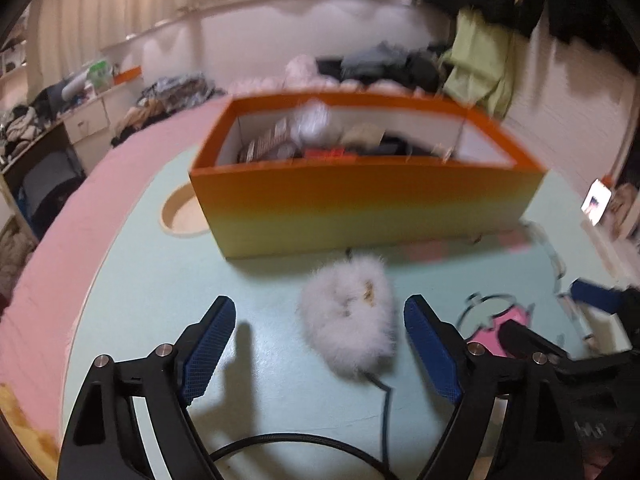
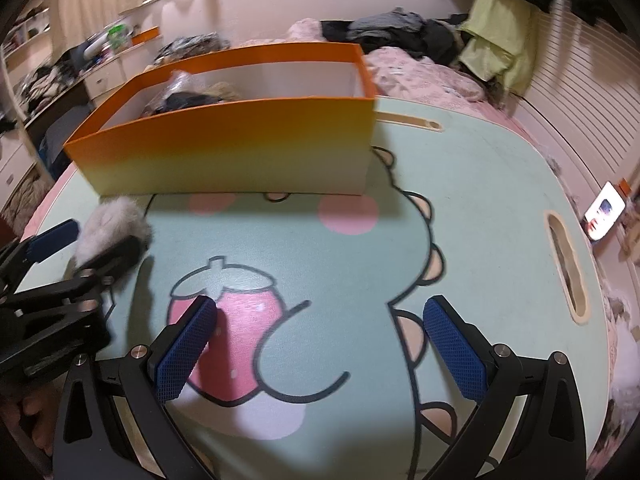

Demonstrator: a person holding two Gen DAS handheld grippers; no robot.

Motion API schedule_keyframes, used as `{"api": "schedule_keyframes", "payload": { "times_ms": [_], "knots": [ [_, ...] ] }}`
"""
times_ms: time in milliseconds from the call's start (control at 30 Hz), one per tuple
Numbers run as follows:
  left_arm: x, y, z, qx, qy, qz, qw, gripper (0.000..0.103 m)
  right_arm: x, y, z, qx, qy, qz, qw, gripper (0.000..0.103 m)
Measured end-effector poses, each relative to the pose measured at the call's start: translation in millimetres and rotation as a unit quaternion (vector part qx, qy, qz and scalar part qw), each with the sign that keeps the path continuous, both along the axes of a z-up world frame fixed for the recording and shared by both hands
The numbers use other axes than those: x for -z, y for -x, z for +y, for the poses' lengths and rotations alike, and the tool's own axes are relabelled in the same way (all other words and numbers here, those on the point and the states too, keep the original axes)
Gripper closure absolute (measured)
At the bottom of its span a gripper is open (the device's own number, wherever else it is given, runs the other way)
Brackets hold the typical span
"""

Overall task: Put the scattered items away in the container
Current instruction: 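Lower the white fluffy pompom onto the table and open the left tool, then grasp the black cloth in the box with the right tool, set it on the table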

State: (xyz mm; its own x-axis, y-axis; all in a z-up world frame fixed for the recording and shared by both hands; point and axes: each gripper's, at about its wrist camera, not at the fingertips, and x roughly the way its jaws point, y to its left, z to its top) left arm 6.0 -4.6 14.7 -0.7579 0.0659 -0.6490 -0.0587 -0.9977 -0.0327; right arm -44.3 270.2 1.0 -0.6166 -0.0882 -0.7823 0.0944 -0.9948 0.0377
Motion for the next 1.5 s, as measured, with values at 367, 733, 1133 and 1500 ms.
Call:
{"api": "schedule_keyframes", "payload": {
  "times_ms": [367,733,1133,1500],
  "knots": [
    [-8,-29,-27,0.069,-0.141,0.090,0.9835,0.010,-98,36,10,-0.074,0.145,0.043,0.986,0.020],
    [-11,-40,-24,0.061,-0.152,0.115,0.9798,0.009,-64,130,-62,-0.138,0.081,-0.164,0.974,0.045],
    [-9,-39,-25,0.057,-0.153,0.107,0.9808,0.009,-108,111,-16,-0.138,0.191,-0.077,0.969,0.080],
    [-6,-37,-31,0.055,-0.156,0.098,0.9814,0.009,-88,35,7,-0.145,0.198,-0.042,0.969,0.080]
  ]
}}
